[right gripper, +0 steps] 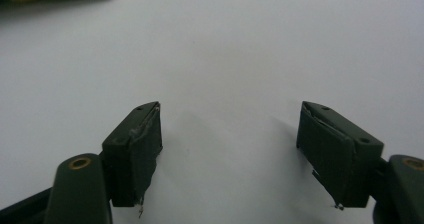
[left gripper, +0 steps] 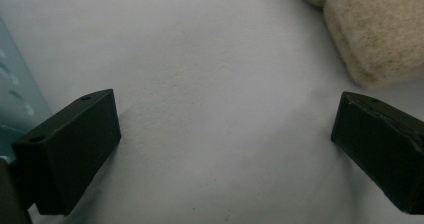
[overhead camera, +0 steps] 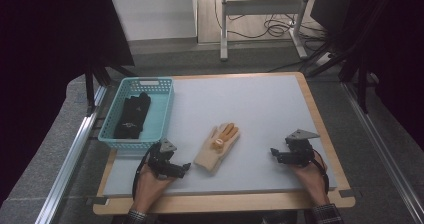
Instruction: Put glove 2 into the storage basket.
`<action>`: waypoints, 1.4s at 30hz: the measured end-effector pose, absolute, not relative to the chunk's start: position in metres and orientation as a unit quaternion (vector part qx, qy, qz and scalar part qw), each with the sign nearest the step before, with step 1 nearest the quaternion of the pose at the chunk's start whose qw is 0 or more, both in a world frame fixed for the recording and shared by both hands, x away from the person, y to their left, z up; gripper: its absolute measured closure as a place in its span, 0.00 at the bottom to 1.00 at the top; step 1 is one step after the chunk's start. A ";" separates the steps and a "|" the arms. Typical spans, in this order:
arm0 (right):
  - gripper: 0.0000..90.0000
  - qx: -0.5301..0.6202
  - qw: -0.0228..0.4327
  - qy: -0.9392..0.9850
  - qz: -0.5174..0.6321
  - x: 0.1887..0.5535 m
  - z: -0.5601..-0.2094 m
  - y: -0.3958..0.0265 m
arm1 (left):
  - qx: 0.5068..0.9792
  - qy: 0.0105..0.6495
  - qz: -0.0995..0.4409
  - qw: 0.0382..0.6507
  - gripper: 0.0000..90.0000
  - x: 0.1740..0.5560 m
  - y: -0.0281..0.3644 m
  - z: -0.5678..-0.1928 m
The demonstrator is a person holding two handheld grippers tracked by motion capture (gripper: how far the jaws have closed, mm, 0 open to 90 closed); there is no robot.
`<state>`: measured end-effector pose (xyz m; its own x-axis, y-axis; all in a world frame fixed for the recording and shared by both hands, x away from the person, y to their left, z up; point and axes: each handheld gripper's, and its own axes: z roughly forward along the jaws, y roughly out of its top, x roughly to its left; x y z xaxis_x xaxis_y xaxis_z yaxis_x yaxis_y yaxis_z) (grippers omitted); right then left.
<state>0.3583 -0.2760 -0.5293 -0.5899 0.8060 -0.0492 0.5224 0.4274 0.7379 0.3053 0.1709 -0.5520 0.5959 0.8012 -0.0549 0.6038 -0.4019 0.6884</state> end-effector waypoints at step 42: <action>0.23 0.411 0.211 0.817 0.345 0.358 -0.530 -0.276 | 0.836 0.391 0.095 0.373 0.02 0.324 0.121 -0.507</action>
<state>0.3580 -0.2759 -0.5305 -0.5735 0.8169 -0.0616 0.5249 0.4241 0.7380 0.3237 0.1206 -0.5067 0.6754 0.7253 -0.1330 0.5834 -0.4153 0.6980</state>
